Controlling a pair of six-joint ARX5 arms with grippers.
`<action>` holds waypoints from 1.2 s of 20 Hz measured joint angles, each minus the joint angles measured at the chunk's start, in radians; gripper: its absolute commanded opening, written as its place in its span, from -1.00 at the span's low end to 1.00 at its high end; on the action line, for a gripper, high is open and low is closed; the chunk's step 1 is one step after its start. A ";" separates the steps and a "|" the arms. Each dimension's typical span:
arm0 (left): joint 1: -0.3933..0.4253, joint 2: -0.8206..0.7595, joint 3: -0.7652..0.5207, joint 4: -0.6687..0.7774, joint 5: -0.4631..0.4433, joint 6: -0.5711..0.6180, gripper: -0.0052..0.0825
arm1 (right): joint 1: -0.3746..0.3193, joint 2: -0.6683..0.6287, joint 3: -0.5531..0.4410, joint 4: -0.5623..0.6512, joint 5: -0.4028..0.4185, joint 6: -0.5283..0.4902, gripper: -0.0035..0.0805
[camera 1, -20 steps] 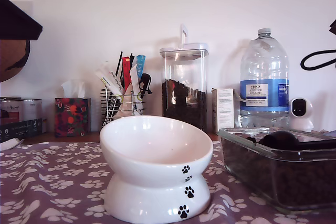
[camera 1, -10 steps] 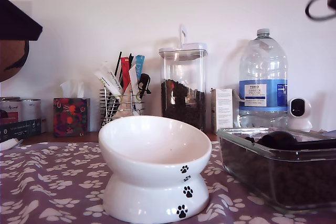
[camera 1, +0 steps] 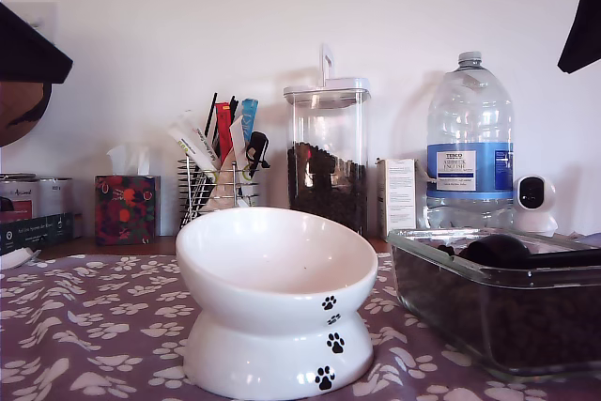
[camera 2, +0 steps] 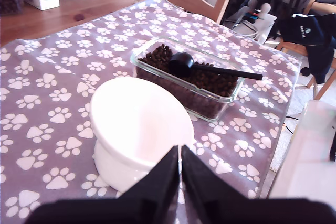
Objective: Measure one spoon of cat food and pour it into the food bowl
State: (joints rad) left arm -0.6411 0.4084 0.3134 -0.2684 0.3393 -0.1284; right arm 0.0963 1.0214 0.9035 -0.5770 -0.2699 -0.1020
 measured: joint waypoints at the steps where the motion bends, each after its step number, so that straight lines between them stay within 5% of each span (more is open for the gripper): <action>1: 0.000 0.000 0.000 0.000 -0.003 0.000 -0.93 | 0.006 -0.036 -0.032 0.043 0.018 0.009 -0.95; 7: 0.000 0.000 0.000 0.000 -0.006 0.000 -0.93 | 0.026 -0.346 -0.242 0.313 0.103 0.103 -0.95; 12: 0.000 0.000 0.000 0.000 -0.006 0.000 -0.93 | 0.147 -0.478 -0.368 0.262 0.214 0.131 -0.95; 17: 0.000 0.000 0.000 0.000 -0.007 0.000 -0.93 | 0.295 -0.477 -0.370 0.080 0.251 0.197 -0.94; 24: 0.000 0.000 0.000 -0.004 -0.007 0.000 -0.93 | 0.474 -0.262 -0.369 0.006 0.325 0.251 -0.65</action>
State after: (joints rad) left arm -0.6411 0.4084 0.3134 -0.2722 0.3321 -0.1284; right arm 0.5701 0.7593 0.5343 -0.5705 0.0547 0.1493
